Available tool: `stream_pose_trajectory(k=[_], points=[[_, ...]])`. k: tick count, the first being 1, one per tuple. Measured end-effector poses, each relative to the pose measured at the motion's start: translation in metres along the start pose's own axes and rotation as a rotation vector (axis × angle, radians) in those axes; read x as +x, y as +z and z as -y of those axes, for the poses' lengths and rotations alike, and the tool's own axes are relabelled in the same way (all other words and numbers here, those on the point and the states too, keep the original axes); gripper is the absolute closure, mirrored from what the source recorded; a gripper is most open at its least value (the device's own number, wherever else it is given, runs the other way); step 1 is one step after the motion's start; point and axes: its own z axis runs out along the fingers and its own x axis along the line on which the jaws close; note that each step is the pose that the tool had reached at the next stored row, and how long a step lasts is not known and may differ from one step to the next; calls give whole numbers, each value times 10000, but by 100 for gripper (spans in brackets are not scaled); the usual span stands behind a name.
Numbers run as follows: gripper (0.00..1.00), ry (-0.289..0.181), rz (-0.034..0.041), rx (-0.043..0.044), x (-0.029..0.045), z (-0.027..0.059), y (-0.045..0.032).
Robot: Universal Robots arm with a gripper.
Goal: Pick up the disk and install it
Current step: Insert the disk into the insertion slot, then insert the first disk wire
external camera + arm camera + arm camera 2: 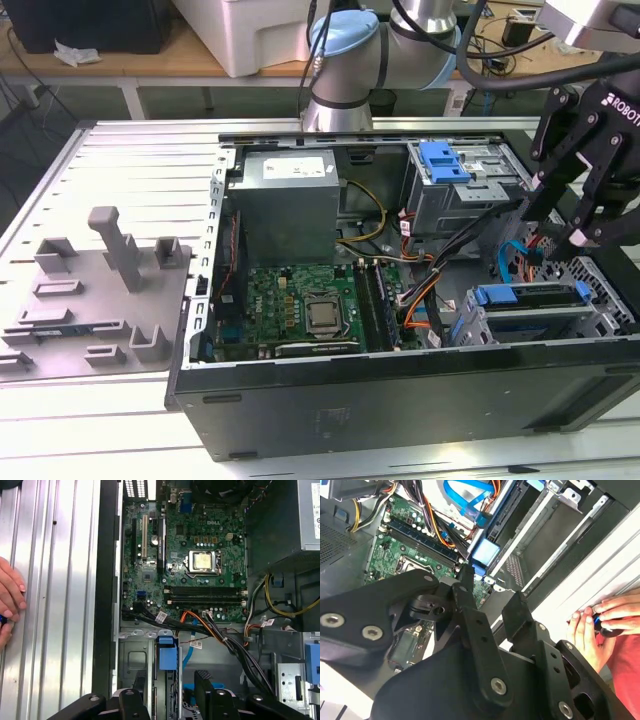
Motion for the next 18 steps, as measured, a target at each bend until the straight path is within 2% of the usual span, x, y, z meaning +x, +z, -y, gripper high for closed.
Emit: stream_pose_trajectory(k=[18], points=[[50, -2, -2, 12, 0, -16, 1]])
